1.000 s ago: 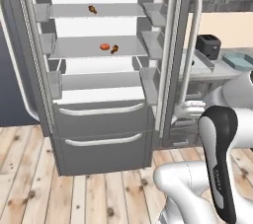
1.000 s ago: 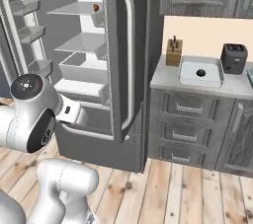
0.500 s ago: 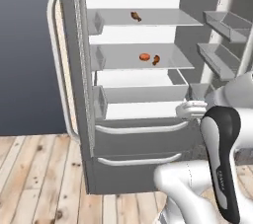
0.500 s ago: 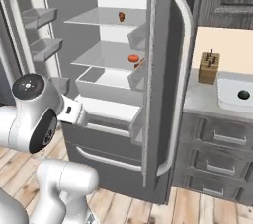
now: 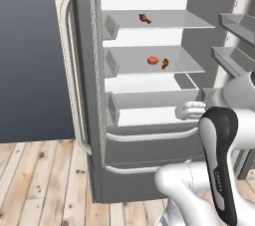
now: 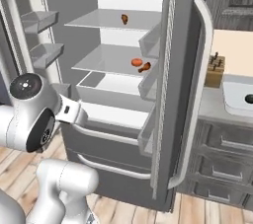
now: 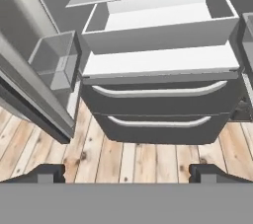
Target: Place one squash and one chicken drumstick in each tupperware on the nearby counter, to pack two identical lunches.
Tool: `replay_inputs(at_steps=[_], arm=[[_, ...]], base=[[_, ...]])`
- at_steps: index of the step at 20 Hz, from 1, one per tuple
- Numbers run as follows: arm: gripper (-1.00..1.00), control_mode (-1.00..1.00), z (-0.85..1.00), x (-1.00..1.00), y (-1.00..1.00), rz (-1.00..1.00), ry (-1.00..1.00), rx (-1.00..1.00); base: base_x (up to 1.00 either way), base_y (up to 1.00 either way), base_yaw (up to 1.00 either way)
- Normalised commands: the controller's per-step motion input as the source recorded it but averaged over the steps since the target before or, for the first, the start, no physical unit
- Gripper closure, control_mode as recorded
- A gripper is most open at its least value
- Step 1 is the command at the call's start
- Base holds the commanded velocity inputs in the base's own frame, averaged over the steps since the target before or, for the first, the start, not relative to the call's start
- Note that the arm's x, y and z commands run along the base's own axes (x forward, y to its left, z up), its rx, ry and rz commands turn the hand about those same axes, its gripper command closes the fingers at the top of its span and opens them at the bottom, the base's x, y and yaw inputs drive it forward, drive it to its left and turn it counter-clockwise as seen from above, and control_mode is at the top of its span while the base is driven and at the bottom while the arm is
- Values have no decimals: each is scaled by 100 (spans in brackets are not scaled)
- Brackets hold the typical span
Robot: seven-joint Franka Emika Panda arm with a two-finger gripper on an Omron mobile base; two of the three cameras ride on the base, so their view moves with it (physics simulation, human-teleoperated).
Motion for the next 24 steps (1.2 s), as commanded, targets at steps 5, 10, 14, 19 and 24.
replay_inputs(at_steps=[5,10,14,19,24], arm=[[-100,100,0,0,0,0,0,0],[-100,100,0,0,0,0,0,0],[-100,100,0,0,0,0,0,0],[-100,-100,28,3,15,0,-2,0],[-100,-100,65,-6,8,0,-22,-1]], base=[[46,-3,-10],[98,0,-3],[74,8,0],[0,0,0],[0,0,0]])
